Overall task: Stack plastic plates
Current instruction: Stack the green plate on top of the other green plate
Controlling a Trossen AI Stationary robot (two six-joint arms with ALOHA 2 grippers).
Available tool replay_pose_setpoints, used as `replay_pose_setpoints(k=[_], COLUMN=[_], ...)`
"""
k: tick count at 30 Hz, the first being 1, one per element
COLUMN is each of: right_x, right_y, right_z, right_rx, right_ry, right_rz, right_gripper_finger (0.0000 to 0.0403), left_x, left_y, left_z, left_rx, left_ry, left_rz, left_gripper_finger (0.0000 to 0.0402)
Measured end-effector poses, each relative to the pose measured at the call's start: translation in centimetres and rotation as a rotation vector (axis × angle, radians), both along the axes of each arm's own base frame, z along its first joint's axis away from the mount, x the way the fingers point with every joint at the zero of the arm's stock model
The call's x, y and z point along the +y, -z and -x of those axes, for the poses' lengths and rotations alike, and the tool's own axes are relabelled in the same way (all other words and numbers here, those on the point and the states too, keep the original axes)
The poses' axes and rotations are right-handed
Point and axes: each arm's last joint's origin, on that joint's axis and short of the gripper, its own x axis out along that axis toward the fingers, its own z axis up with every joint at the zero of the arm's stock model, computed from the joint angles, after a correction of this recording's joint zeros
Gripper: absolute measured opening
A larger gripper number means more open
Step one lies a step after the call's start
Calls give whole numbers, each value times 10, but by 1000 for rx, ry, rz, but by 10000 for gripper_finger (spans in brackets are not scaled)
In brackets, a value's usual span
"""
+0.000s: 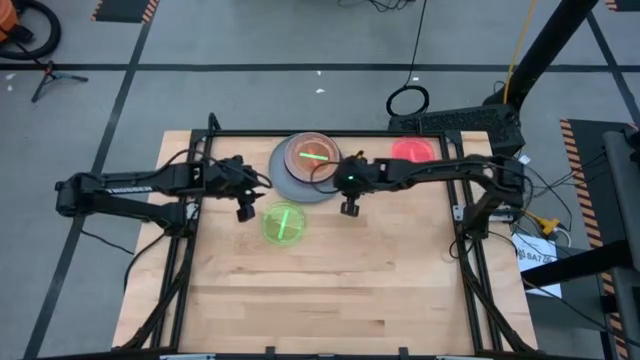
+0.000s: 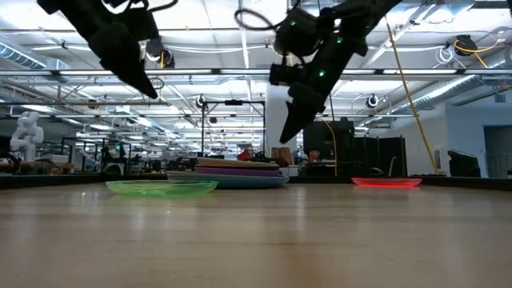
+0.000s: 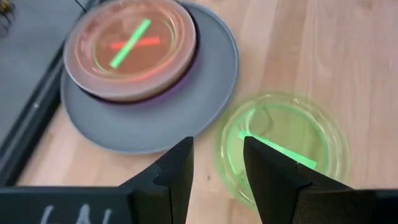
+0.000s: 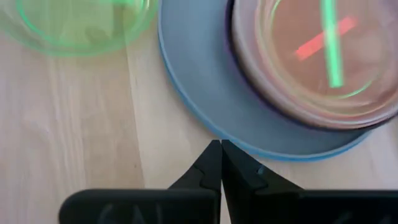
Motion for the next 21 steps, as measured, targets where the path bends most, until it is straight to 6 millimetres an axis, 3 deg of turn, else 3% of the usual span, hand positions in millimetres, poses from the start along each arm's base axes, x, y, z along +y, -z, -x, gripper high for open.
replay_pose_setpoints(k=[10,21], right_x=[7,13], right_y=[-34,-33], right_z=[34,41], right_rx=[-255,-266], right_ry=[-17,-37], right_rz=[71,74], right_gripper_finger=[0,0], left_x=[-11,-13], left_y=[45,84], left_z=[2,-5], left_rx=[19,8], left_ry=[-34,-25], left_rz=[130,137], left_gripper_finger=[147,147])
